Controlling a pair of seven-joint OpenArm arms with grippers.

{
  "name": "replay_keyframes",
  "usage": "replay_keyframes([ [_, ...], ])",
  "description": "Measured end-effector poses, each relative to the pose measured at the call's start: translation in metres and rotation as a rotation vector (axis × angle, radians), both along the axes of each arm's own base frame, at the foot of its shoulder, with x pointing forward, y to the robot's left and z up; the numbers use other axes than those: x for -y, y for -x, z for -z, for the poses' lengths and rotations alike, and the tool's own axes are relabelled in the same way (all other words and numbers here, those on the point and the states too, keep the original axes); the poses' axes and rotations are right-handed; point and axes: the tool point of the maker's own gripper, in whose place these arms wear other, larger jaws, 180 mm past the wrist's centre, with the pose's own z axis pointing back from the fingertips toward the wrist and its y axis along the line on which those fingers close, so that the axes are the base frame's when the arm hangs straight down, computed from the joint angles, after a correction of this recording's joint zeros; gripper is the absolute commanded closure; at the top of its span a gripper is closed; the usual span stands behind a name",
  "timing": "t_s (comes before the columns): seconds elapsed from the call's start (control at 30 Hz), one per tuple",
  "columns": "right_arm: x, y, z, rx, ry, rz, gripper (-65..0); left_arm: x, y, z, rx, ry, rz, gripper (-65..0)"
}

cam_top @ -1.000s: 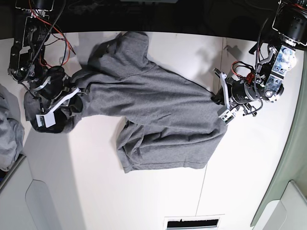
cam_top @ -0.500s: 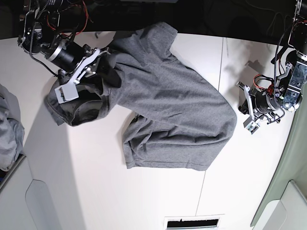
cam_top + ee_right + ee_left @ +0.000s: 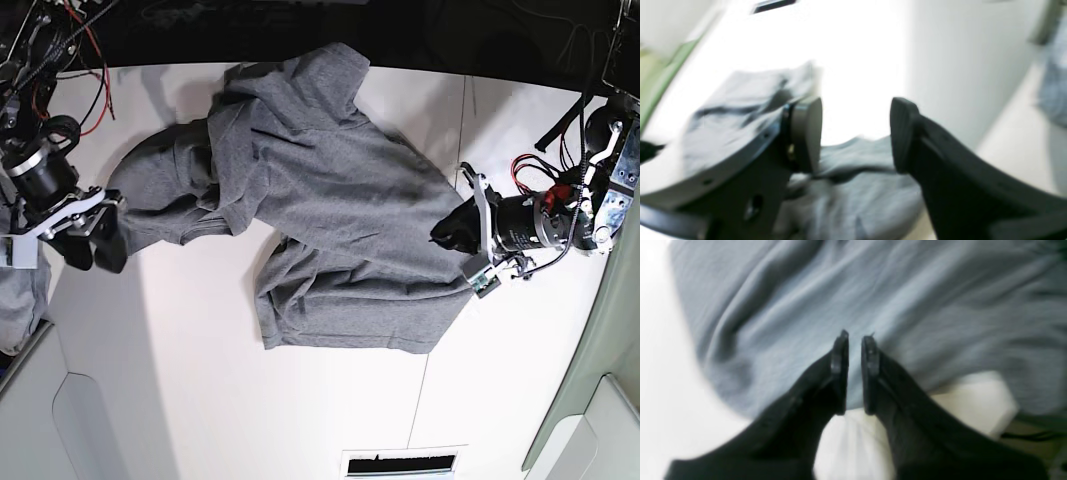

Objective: Layout the t-shirt on the table in an organized manner, then fold the t-shirt properly
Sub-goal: 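Reach the left gripper across and grasp the bunched shirt near the collar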

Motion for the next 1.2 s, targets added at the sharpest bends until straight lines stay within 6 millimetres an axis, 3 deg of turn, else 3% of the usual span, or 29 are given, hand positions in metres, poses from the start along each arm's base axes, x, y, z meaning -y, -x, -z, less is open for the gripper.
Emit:
replay_keyframes([
  [0.17, 0.037, -0.011, 0.052, -0.145, 0.005, 0.054, -31.9, 0.071, 0.018, -0.024, 0.001, 0.189, 0.082, -29.4],
  [0.33, 0.072, -0.019, 0.09, -0.251, -0.037, 0.107, -31.9, 0.106, 0.006, -0.016, 0.0, 0.252, -0.004, -29.7],
  [0.47, 0.083, -0.017, 0.114, -0.323, -0.047, 0.131, -31.9, 0.134, 0.007, -0.003, -0.058, 0.319, -0.036, -29.7],
  [0.67, 0.072, -0.028, 0.124, -0.328, -0.098, 0.127, -31.9, 0.178, 0.007, -0.002, -0.112, 0.427, -0.045, -29.7],
  [0.8, 0.069, -0.021, 0.135, -0.365, -0.089, 0.115, -31.9, 0.206, 0.024, 0.0, -0.155, 0.451, 0.007, -29.7],
  [1.03, 0.062, -0.027, 0.133, -0.351, -0.088, 0.099, -31.9, 0.249, 0.058, 0.006, -0.177, 0.393, 0.157, -29.7],
  [1.1, 0.063, -0.026, 0.133, -0.351, -0.087, 0.1, -31.9, 0.254, 0.057, 0.009, -0.158, 0.361, 0.142, -29.7],
  [1.2, 0.064, -0.027, 0.133, -0.35, -0.085, 0.1, -31.9, 0.246, 0.043, 0.022, -0.082, 0.248, 0.077, -29.7],
])
